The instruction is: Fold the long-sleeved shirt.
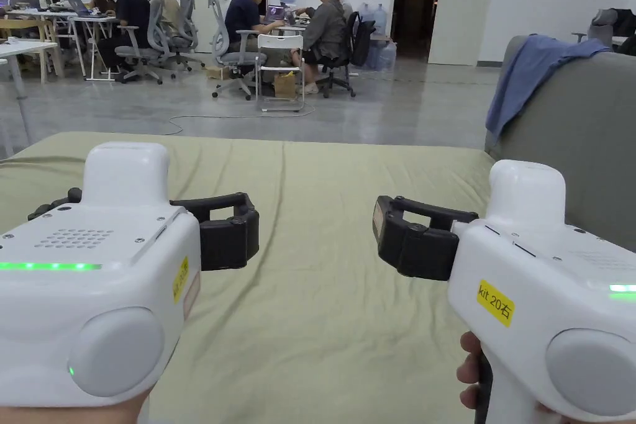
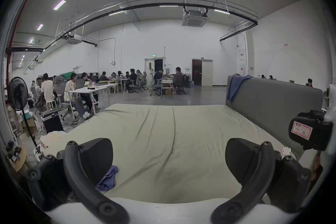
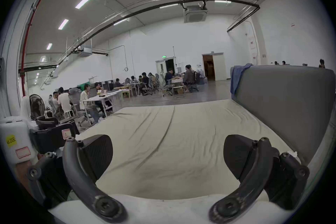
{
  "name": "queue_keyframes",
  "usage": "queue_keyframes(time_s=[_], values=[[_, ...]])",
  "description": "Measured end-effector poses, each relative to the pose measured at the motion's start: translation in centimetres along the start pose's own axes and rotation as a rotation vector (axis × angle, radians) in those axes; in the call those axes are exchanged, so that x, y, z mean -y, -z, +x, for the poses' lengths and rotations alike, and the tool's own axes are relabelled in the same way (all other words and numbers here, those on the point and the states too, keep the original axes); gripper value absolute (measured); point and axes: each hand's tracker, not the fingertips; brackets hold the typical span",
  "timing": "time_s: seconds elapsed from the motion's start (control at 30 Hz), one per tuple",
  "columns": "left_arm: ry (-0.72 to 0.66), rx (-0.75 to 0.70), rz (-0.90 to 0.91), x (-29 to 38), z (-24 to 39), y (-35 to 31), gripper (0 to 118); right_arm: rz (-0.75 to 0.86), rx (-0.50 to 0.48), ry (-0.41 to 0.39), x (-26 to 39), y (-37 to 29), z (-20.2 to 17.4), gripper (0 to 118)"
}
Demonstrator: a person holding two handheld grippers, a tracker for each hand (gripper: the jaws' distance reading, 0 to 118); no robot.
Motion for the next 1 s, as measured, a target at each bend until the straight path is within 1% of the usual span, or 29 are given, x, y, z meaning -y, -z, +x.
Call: queue_keyframes(time_s=[0.07,0.23,0.3,0.43,0.57,0.67,0.77,0.83,1.0], values=[[0.001,0.007,-0.003,-0.1,0.0,-0.1,118,-0.001,0.007,-0.019,-0.1,0.1,-0.6,118],[0.002,0.014,0.000,-0.1,0.1,-0.2,118,0.006,-0.012,-0.040,0.0,-0.2,-1.3,118],[-0.001,0.018,0.001,-0.1,0.1,-0.5,118,0.015,-0.005,-0.088,0.1,-0.5,-1.5,118],[0.002,0.027,-0.007,-0.1,0.2,-0.5,118,0.015,-0.006,-0.095,0.1,-0.7,-1.9,118],[0.012,0.032,-0.024,0.1,0.4,-0.4,118,0.009,0.097,-0.198,0.1,-0.4,-3.2,118],[0.015,0.029,-0.020,0.1,0.3,-0.5,118,0.020,0.073,-0.198,0.2,-0.6,-3.3,118],[0.010,0.025,-0.016,0.0,0.1,-0.6,118,0.003,0.009,-0.147,0.1,-0.9,-3.2,118],[0.003,0.023,-0.014,0.0,-0.1,-0.6,118,0.006,0.004,-0.132,0.0,-1.0,-2.9,118],[0.001,0.021,-0.011,0.0,-0.2,-0.7,118,0.009,0.030,-0.104,-0.2,-1.0,-2.4,118]])
